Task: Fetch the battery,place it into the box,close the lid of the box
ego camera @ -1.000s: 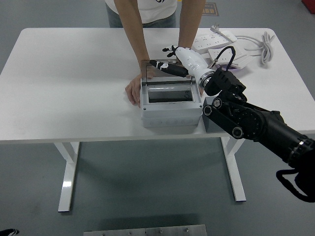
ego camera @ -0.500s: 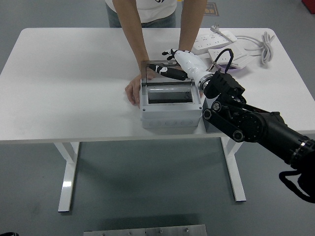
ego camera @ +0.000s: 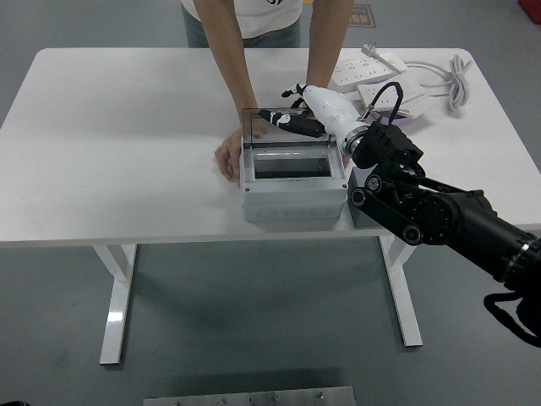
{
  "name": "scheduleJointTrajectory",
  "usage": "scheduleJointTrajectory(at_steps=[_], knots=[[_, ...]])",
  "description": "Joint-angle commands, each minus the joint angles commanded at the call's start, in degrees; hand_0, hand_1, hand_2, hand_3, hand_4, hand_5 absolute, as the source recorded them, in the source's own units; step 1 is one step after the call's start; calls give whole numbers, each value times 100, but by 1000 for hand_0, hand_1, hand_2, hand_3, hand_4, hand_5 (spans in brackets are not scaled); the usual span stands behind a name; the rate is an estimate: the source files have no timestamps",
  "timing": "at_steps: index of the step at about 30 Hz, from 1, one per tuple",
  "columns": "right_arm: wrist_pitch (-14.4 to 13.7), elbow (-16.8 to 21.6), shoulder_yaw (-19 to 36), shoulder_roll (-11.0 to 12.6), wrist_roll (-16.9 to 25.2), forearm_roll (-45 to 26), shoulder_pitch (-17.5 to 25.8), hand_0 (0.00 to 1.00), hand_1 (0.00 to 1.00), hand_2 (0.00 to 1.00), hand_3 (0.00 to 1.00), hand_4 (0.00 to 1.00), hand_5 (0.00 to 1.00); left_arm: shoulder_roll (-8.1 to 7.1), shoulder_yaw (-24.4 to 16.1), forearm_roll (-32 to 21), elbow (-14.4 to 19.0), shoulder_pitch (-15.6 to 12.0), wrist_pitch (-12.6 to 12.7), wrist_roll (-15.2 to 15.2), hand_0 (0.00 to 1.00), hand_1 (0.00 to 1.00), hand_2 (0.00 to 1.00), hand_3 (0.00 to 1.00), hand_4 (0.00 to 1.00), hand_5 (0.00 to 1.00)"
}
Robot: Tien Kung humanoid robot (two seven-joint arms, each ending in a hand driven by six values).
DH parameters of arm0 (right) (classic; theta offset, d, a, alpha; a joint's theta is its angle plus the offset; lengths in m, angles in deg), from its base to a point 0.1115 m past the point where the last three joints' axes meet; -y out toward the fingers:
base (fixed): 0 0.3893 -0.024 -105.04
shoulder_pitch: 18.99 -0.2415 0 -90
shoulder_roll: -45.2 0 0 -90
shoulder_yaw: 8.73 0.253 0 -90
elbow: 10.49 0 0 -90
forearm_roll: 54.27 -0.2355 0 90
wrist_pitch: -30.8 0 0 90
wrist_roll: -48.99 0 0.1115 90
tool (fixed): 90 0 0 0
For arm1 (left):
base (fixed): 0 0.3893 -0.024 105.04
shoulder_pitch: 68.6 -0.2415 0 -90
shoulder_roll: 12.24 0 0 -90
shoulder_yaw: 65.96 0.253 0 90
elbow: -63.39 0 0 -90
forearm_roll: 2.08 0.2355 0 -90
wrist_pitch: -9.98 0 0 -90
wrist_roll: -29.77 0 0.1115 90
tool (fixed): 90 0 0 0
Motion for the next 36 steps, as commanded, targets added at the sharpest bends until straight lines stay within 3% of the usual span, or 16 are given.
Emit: scheduleJointTrajectory(at_steps=[2,3,14,15,36], knots=[[-2,29,-18,10,-23,30,7,363,424,559,713,990,998,0,9,-12,-2,-5,5,0,858,909,843,811,834,688],[-2,46,-26,15,-35,46,10,295,341,451,694,987,998,0,14,-19,-2,-9,6,0,858,909,843,811,834,689],[32,227,-68,86,-144,199,73,271,326,423,691,989,998,11,61,-94,-2,-56,33,0,857,908,845,812,834,689],[32,231,-74,87,-148,203,83,256,311,387,687,983,998,12,62,-94,-2,-58,33,0,858,909,845,812,834,690],[-15,251,-62,80,-136,206,283,258,309,373,682,960,998,45,88,-129,-3,-70,32,0,861,908,846,812,836,694]])
